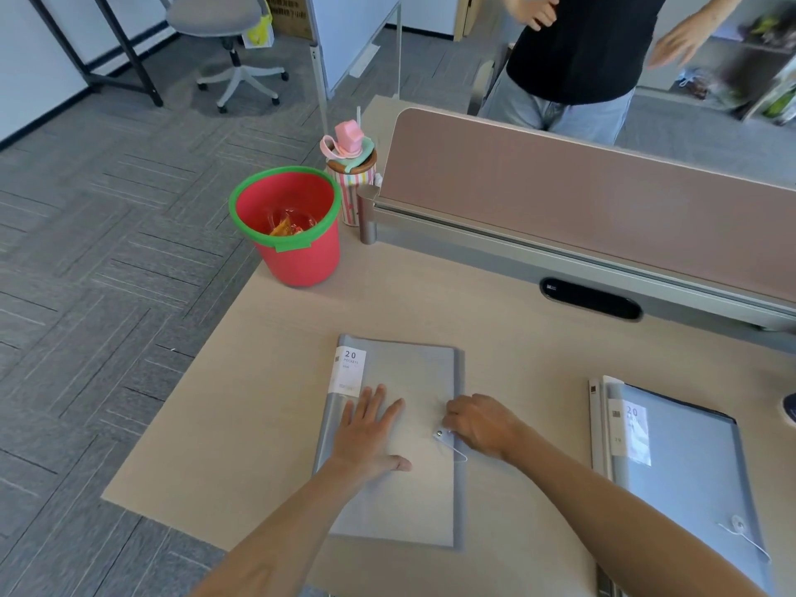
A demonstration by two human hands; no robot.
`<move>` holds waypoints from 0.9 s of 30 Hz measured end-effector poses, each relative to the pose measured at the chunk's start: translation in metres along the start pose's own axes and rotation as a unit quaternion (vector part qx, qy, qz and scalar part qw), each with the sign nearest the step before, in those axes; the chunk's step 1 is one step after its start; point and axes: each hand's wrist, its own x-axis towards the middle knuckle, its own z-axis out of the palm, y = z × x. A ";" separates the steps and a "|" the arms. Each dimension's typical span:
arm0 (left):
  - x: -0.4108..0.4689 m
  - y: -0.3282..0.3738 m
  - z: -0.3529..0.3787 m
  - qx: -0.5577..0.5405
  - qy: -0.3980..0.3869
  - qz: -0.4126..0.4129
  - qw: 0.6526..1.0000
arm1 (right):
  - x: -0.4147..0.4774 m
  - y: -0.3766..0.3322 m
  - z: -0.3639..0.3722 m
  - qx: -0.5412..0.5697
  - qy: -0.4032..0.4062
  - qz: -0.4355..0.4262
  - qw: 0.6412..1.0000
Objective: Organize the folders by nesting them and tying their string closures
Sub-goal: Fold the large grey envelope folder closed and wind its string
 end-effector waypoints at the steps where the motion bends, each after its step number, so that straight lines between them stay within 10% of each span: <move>1: 0.000 0.000 0.000 0.001 -0.002 0.002 1.000 | -0.001 0.002 0.002 -0.003 0.000 -0.006 1.000; 12: 0.002 0.000 0.004 -0.007 0.007 -0.009 1.000 | -0.007 -0.002 0.005 0.029 0.116 -0.069 0.990; 27: -0.003 0.001 0.006 -0.029 0.016 -0.001 0.999 | -0.014 -0.025 0.015 0.378 0.053 0.221 0.897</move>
